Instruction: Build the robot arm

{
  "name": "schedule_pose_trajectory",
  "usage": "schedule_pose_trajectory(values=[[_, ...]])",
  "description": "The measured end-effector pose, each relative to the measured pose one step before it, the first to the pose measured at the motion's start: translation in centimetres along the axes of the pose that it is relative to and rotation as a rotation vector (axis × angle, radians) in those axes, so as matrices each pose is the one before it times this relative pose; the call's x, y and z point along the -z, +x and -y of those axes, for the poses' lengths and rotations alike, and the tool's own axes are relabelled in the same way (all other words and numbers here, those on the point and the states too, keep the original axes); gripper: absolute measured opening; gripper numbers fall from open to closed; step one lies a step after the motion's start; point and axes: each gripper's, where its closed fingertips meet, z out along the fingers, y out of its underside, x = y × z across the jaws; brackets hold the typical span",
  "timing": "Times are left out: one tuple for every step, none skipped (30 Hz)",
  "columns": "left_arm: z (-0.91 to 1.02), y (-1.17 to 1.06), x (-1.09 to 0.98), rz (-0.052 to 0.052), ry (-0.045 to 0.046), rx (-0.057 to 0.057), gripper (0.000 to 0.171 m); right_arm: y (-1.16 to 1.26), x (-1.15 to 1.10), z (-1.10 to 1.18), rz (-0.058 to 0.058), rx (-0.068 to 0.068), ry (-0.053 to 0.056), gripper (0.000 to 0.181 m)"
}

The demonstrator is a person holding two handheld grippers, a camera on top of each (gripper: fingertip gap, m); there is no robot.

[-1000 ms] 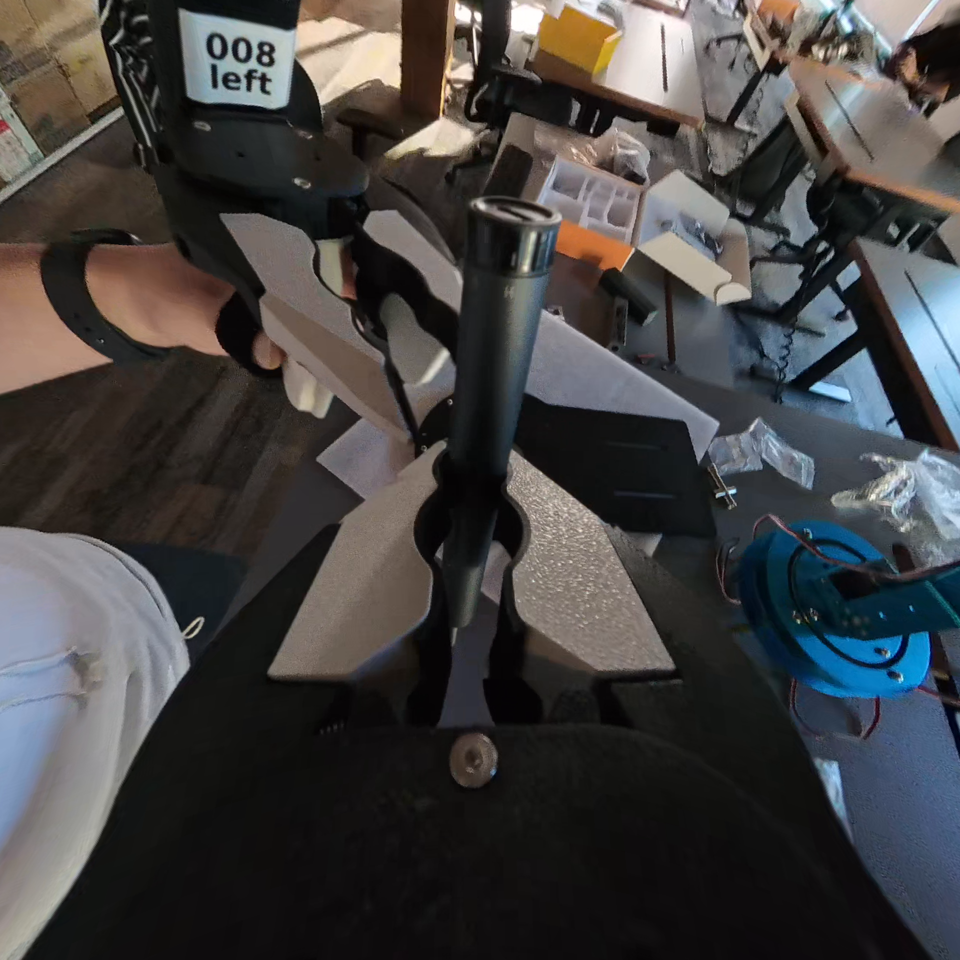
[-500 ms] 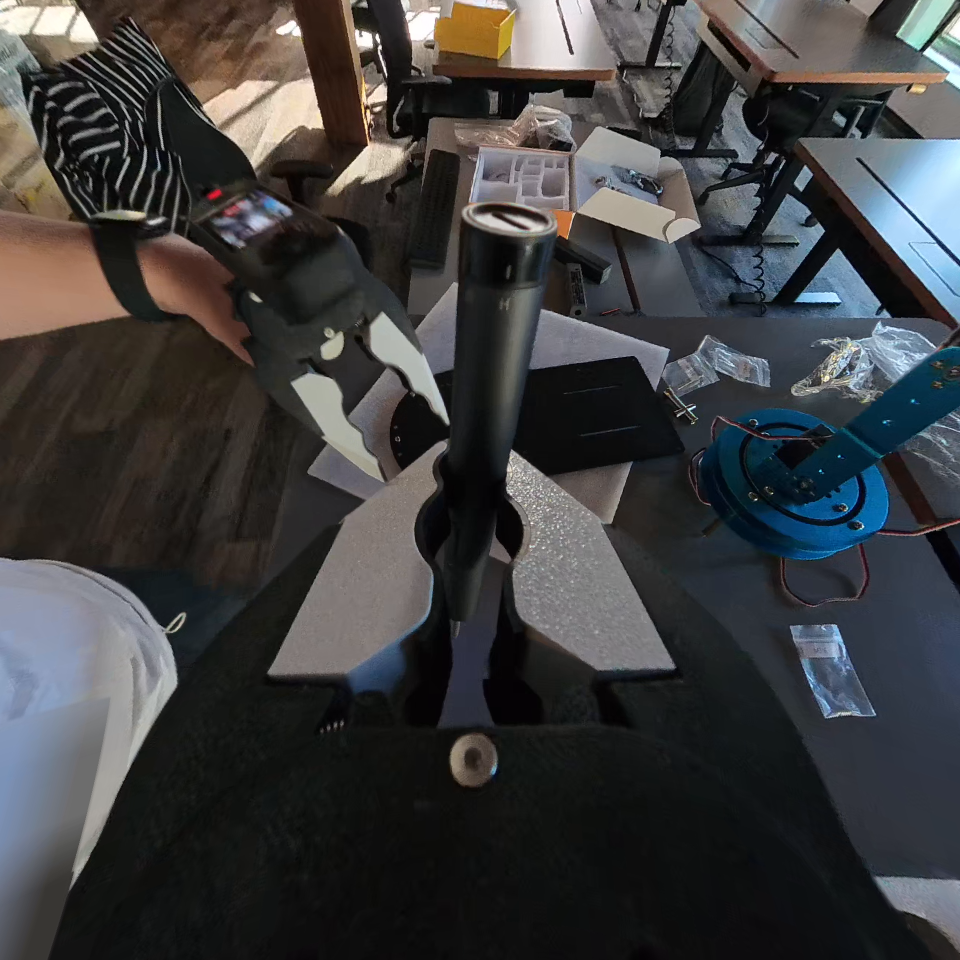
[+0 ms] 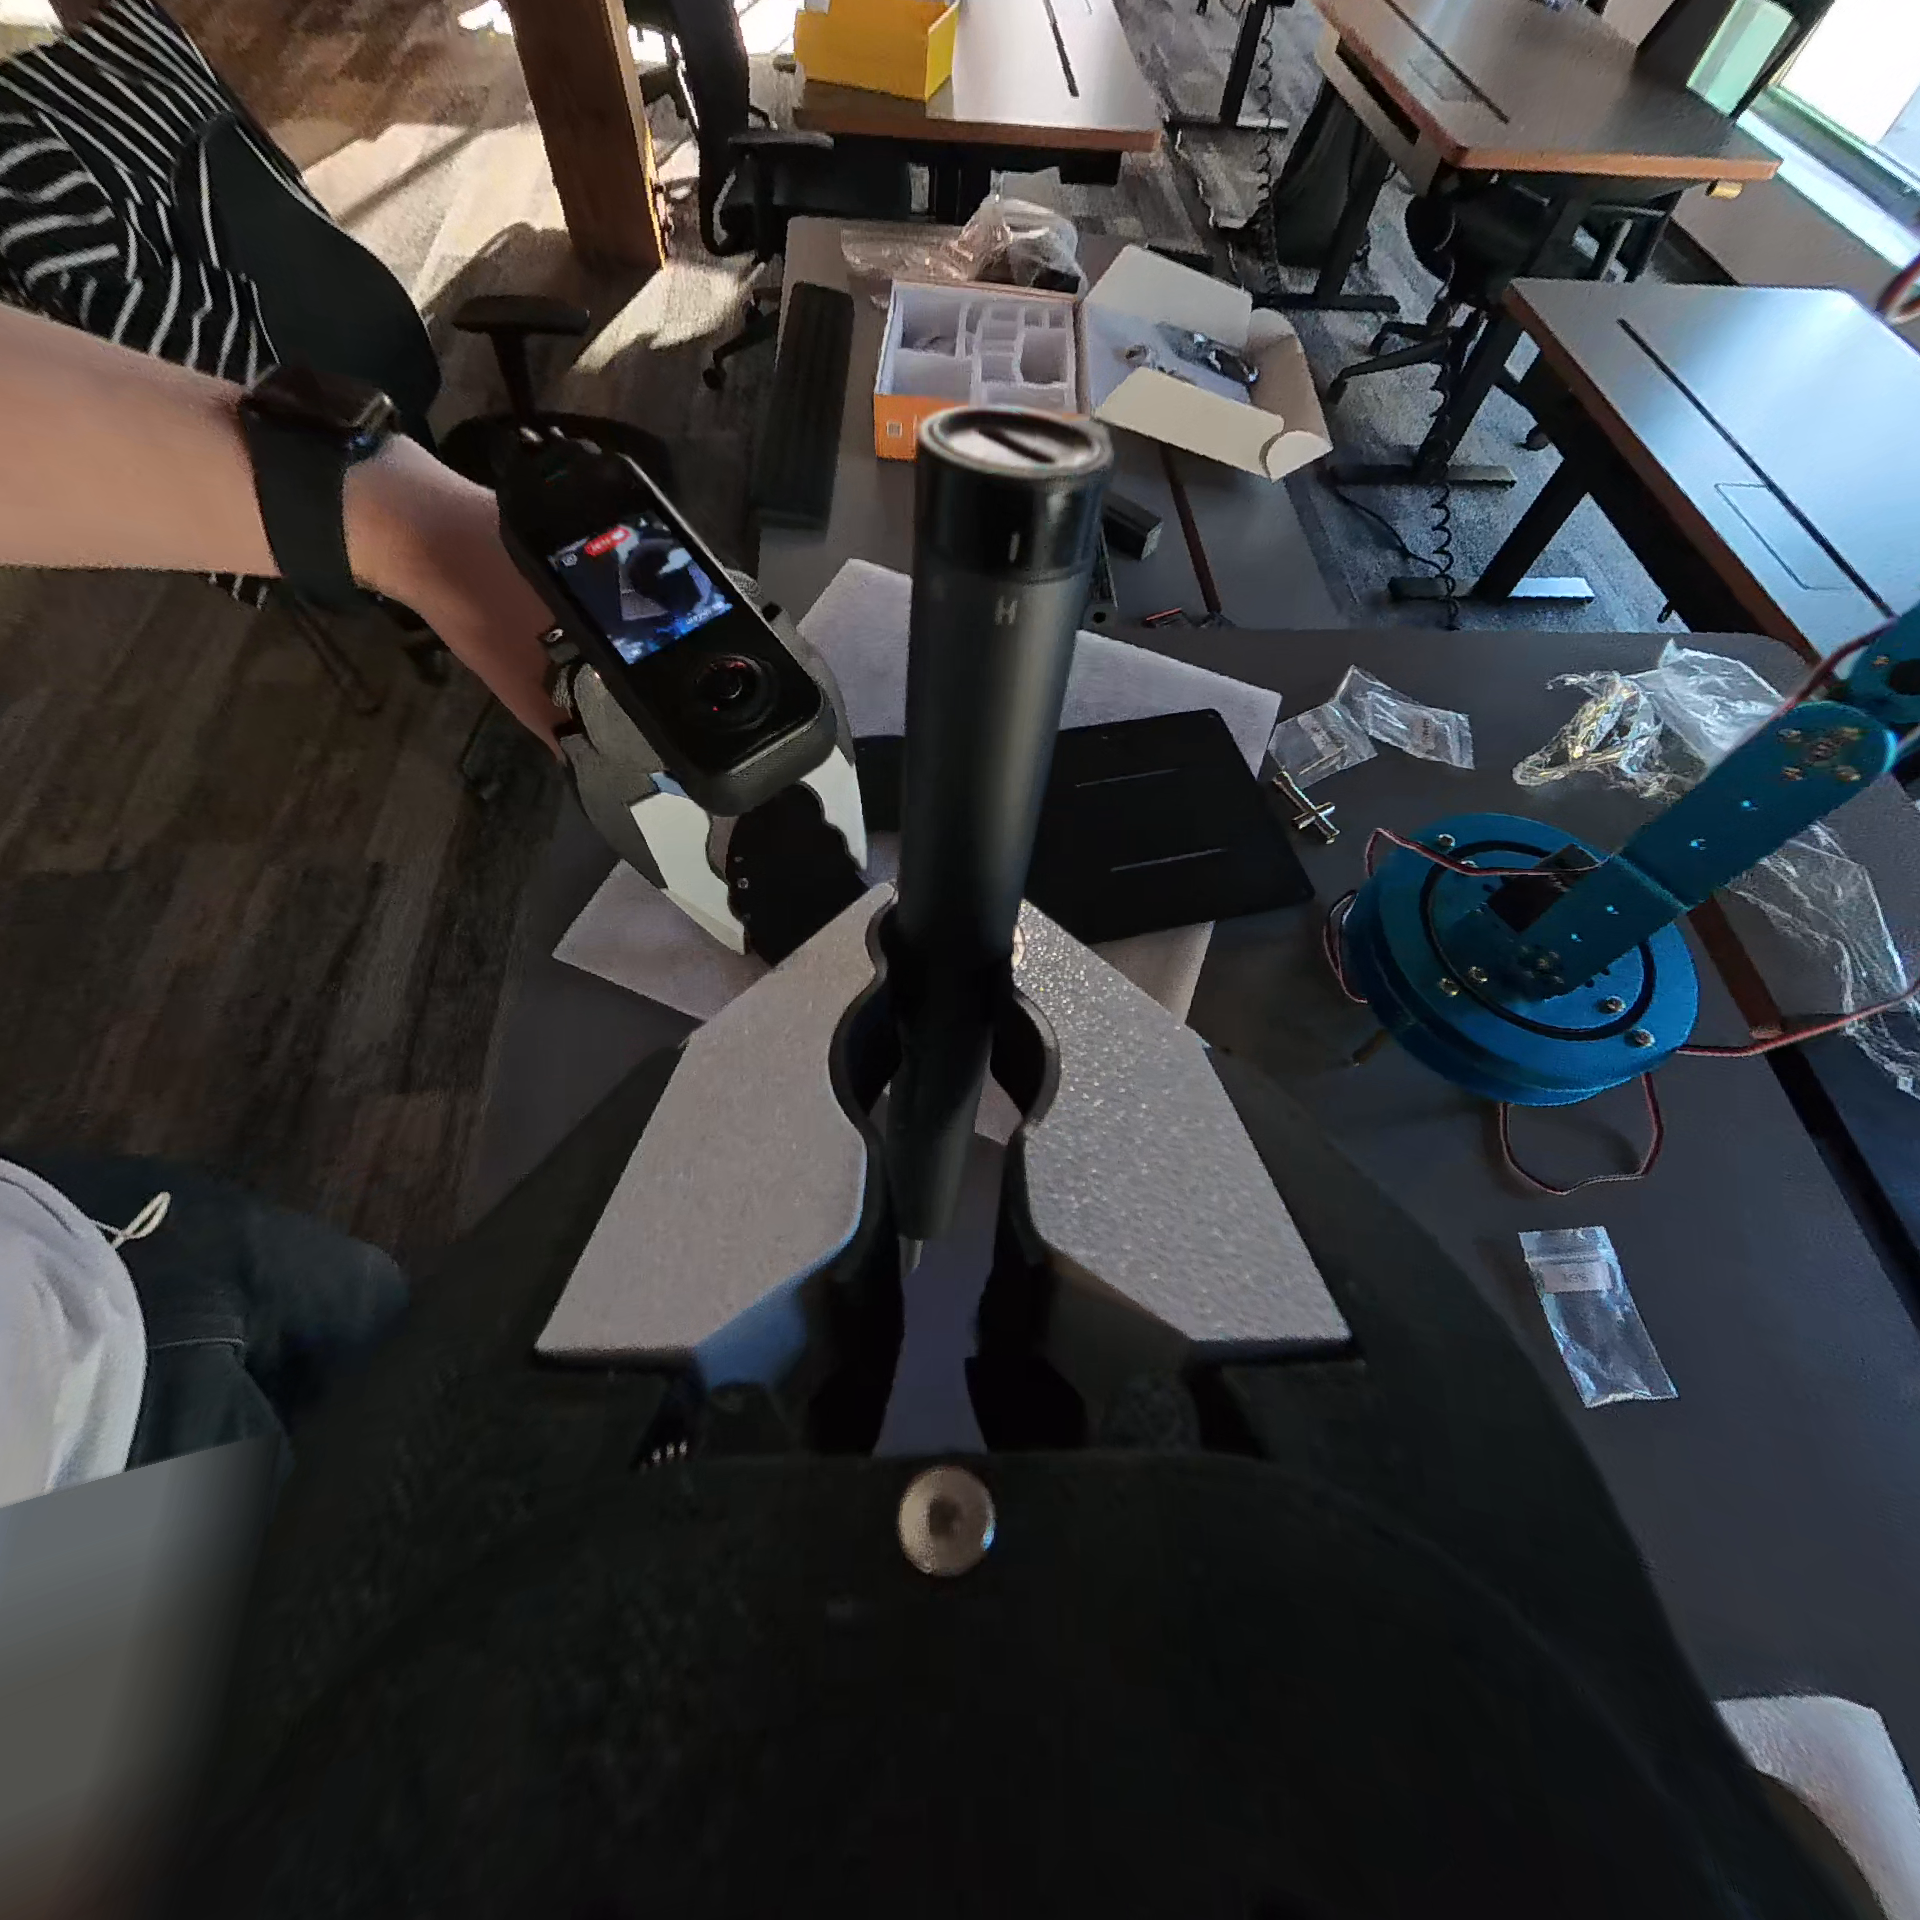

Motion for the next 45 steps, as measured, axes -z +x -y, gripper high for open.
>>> schedule_pose_trajectory(values=[[0.014, 0.078, -0.095, -0.0014, -0.00070, -0.0150, 0.061, -0.190, -0.268, -0.124, -0.0009, 0.0120, -0.0129, 0.010], [0.012, -0.003, 0.001, 0.0006, -0.00432, -0.0111, 0.061, -0.218, -0.198, -0.070, -0.0001, 0.0131, -0.0104, 0.010], [0.004, -0.029, 0.020, -0.0028, -0.00926, -0.0013, 0.061, -0.226, -0.148, -0.023, 0.0004, 0.0109, -0.0068, 0.010], [-0.016, 0.000, -0.005, -0.0060, -0.01093, 0.0032, 0.061, -0.202, -0.075, 0.019, 0.0010, 0.0089, -0.0040, 0.010], [-0.003, 0.035, -0.016, -0.0054, -0.01091, -0.0026, 0.060, -0.145, -0.010, 0.031, 0.0004, 0.0056, -0.0019, 0.010], [-0.008, 0.034, 0.017, -0.0014, -0.01251, -0.0094, 0.060, -0.075, 0.045, 0.030, -0.0010, 0.0023, -0.0002, 0.010], [-0.020, 0.007, 0.004, -0.0011, -0.01448, -0.0060, 0.060, -0.051, 0.097, 0.030, -0.0005, 0.0021, 0.0009, 0.010], [-0.017, 0.011, 0.013, -0.0032, -0.01565, -0.0008, 0.059, -0.050, 0.128, 0.043, -0.0003, 0.0025, 0.0017, 0.009], [-0.033, 0.006, 0.026, -0.0039, -0.01725, -0.0016, 0.059, 0.002, 0.144, 0.047, -0.0020, 0.0020, 0.0023, 0.009], [-0.049, 0.000, 0.013, -0.0029, -0.01896, -0.0038, 0.059, 0.007, 0.147, 0.053, -0.0020, 0.0013, 0.0031, 0.009], [-0.038, -0.011, 0.008, -0.0021, -0.01731, -0.0039, 0.059, -0.026, 0.119, 0.045, 0.0008, 0.0010, 0.0030, 0.009], [-0.016, 0.005, 0.009, -0.0015, -0.01130, -0.0019, 0.059, -0.045, 0.066, 0.013, 0.0024, 0.0008, 0.0015, 0.009], [0.011, 0.007, 0.009, -0.0009, -0.00573, -0.0015, 0.059, -0.028, 0.023, -0.053, 0.0010, 0.0011, -0.0020, 0.010], [-0.005, -0.001, 0.022, -0.0007, -0.00204, -0.0019, 0.059, 0.018, -0.006, -0.049, -0.0026, 0.0022, -0.0022, 0.009], [-0.009, -0.003, 0.021, -0.0002, 0.00015, -0.0009, 0.059, 0.011, -0.037, -0.041, -0.0021, 0.0036, -0.0022, 0.009], [-0.012, 0.018, 0.034, 0.0001, 0.00230, -0.0022, 0.058, -0.039, -0.075, -0.042, 0.0008, 0.0026, -0.0035, 0.009], [0.067, 0.284, 0.134, -0.0119, 0.00817, -0.0115, 0.046, -0.061, -0.118, -0.046, 0.0028, 0.0022, -0.0039, 0.010], [0.199, 0.675, 0.248, -0.0314, 0.01621, -0.0182, 0.023, -0.040, -0.160, -0.053, 0.0012, 0.0025, -0.0038, 0.010], [0.367, 0.720, 0.313, -0.0362, 0.02421, -0.0051, 0.000, -0.046, -0.198, -0.069, 0.0004, 0.0031, -0.0058, 0.010], [0.492, -0.183, 0.446, 0.0140, 0.03419, 0.0064, 0.000, -0.089, -0.254, -0.120, 0.0021, 0.0055, -0.0081, 0.010], [0.541, -0.636, 0.522, 0.0345, 0.04513, 0.0069, 0.000, -0.135, -0.286, -0.170, 0.0047, 0.0075, -0.0111, 0.010], [0.503, -0.148, 0.358, -0.0012, 0.04630, 0.0156, 0.000, -0.114, -0.297, -0.211, 0.0023, 0.0061, -0.0130, 0.010], [0.367, 0.119, 0.133, -0.0167, 0.03373, 0.0224, 0.003, -0.064, -0.288, -0.174, -0.0017, 0.0052, -0.0102, 0.009], [0.181, 0.042, -0.047, -0.0074, 0.01925, 0.0162, 0.017, -0.084, -0.270, -0.151, -0.0006, 0.0058, -0.0083, 0.010], [-0.001, -0.063, -0.162, 0.0037, 0.00637, 0.0035, 0.030, -0.075, -0.234, -0.138, -0.0001, 0.0034, -0.0079, 0.010], [-0.133, -0.158, -0.260, 0.0111, -0.00464, -0.0044, 0.043, -0.066, -0.213, -0.113, 0.0000, 0.0020, -0.0060, 0.010], [-0.165, -0.292, -0.330, 0.0210, -0.01008, -0.0042, 0.055, -0.078, -0.186, -0.089, 0.0025, 0.0019, -0.0051, 0.010], [-0.136, -0.387, -0.334, 0.0268, -0.01154, -0.0050, 0.061, -0.058, -0.169, -0.087, 0.0021, 0.0010, -0.0046, 0.010], [-0.020, -0.295, -0.277, 0.0216, -0.00560, -0.0085, 0.060, -0.007, -0.159, -0.061, -0.0008, 0.0007, -0.0034, 0.010], [0.011, -0.169, -0.229, 0.0138, -0.00222, -0.0089, 0.056, 0.003, -0.128, -0.051, -0.0007, 0.0020, -0.0027, 0.009], [-0.164, -0.123, -0.241, 0.0091, -0.01374, -0.0086, 0.053, 0.005, -0.115, -0.090, -0.0006, 0.0014, -0.0044, 0.009], [-0.390, -0.144, -0.255, 0.0113, -0.02880, -0.0120, 0.057, 0.037, -0.071, -0.079, -0.0015, 0.0020, -0.0050, 0.009], [-0.277, -0.120, -0.201, 0.0186, -0.02823, -0.0086, 0.060, 0.034, -0.040, -0.034, -0.0027, 0.0028, -0.0021, 0.009], [-0.022, 0.024, -0.051, 0.0210, -0.01621, -0.0055, 0.056, 0.024, -0.006, 0.017, -0.0025, 0.0009, -0.0004, 0.009], [0.034, 0.010, 0.064, 0.0337, -0.01490, -0.0094, 0.057, -0.014, 0.019, 0.053, -0.0015, -0.0002, 0.0011, 0.009], [0.011, -0.139, 0.123, 0.0571, -0.01996, -0.0095, 0.059, -0.031, 0.020, 0.077, -0.0009, 0.0010, 0.0020, 0.009], [0.051, -0.042, 0.158, 0.0677, -0.01624, -0.0086, 0.055, -0.034, 0.007, 0.088, -0.0018, 0.0015, 0.0017, 0.009], [0.069, 0.215, 0.156, 0.0628, -0.00731, -0.0040, 0.048, -0.032, -0.007, 0.066, -0.0024, 0.0010, 0.0008, 0.009], [0.018, 0.528, 0.146, 0.0473, 0.00057, -0.0030, 0.034, -0.065, -0.038, 0.051, -0.0009, 0.0009, -0.0009, 0.009], [-0.012, 0.512, 0.165, 0.0497, 0.00382, -0.0146, 0.022, -0.110, -0.040, 0.026, 0.0011, 0.0032, -0.0020, 0.009], [-0.053, 0.207, 0.127, 0.0675, 0.00039, -0.0304, 0.019, -0.088, -0.046, 0.032, -0.0010, 0.0038, -0.0007, 0.009], [-0.047, 0.174, 0.078, 0.0657, -0.00381, -0.0503, 0.013, -0.075, -0.055, 0.019, -0.0016, 0.0033, -0.0014, 0.009], [-0.007, 0.180, 0.021, 0.0606, -0.00506, -0.0584, 0.009, -0.118, -0.082, 0.002, 0.0011, 0.0029, -0.0027, 0.010], [0.045, 0.139, -0.037, 0.0583, -0.00557, -0.0501, 0.005, -0.104, -0.105, -0.009, 0.0014, 0.0018, -0.0025, 0.010], [0.064, 0.030, -0.056, 0.0572, -0.00510, -0.0373, 0.004, -0.106, -0.142, -0.025, 0.0011, 0.0013, -0.0033, 0.010]])
